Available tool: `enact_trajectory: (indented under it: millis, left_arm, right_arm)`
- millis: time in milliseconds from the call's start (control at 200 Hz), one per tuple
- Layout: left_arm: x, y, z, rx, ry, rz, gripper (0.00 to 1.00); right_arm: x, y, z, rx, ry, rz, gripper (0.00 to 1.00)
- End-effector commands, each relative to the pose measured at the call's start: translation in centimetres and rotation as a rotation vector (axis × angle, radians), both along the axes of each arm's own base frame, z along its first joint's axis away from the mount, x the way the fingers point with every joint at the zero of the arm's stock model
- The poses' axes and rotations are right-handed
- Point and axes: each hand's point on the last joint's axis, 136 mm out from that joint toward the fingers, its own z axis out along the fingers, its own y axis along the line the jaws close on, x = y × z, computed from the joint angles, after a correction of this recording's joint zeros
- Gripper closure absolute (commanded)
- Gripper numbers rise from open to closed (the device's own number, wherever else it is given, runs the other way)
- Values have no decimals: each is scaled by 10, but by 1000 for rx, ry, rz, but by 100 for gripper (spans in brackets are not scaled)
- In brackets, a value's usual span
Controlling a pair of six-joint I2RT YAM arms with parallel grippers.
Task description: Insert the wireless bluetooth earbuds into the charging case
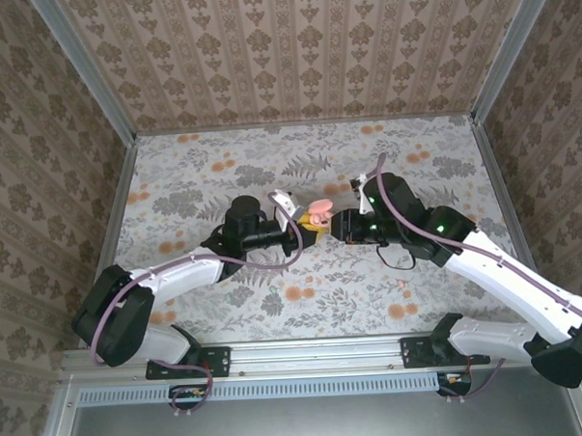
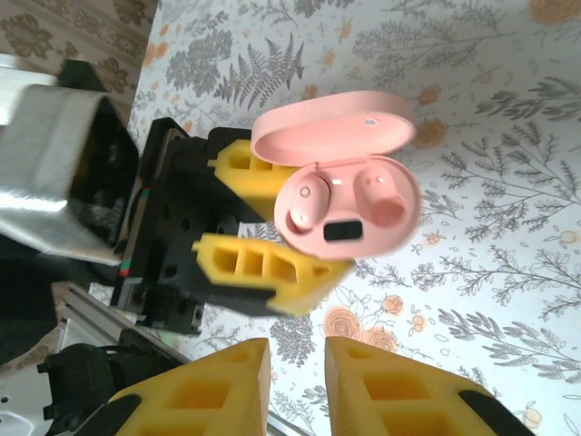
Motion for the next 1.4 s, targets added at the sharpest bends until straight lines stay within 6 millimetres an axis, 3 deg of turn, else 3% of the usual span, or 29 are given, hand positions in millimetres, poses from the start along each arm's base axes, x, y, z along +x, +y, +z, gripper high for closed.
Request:
enact_trajectory:
  millis: [0, 85, 250, 450, 620, 1035, 1395]
  left_arm:
    - [3, 6, 12, -43, -17, 19, 100]
    - [6, 11, 8, -37, -21, 37, 100]
    - [4, 13, 1, -24, -18, 32, 100]
    - [3, 12, 2, -17, -7, 19, 100]
    - [-2, 9, 2, -23, -4, 9, 100]
    - [-21, 0, -8, 8, 3, -16, 100]
    - [-24, -2, -13, 17, 10, -29, 100]
  right_arm:
    - [-9, -30, -1, -83, 11, -58, 76]
    - [-17, -55, -21, -189, 54, -105, 74]
    - [-43, -109, -78, -435, 213, -164, 73]
    - [-63, -141, -121, -634, 323, -164, 73]
    - [-65, -144, -145, -700, 362, -121, 73]
    - [-59, -134, -181, -803, 480, -30, 73]
    - [-62, -148, -189, -901, 549, -74, 74]
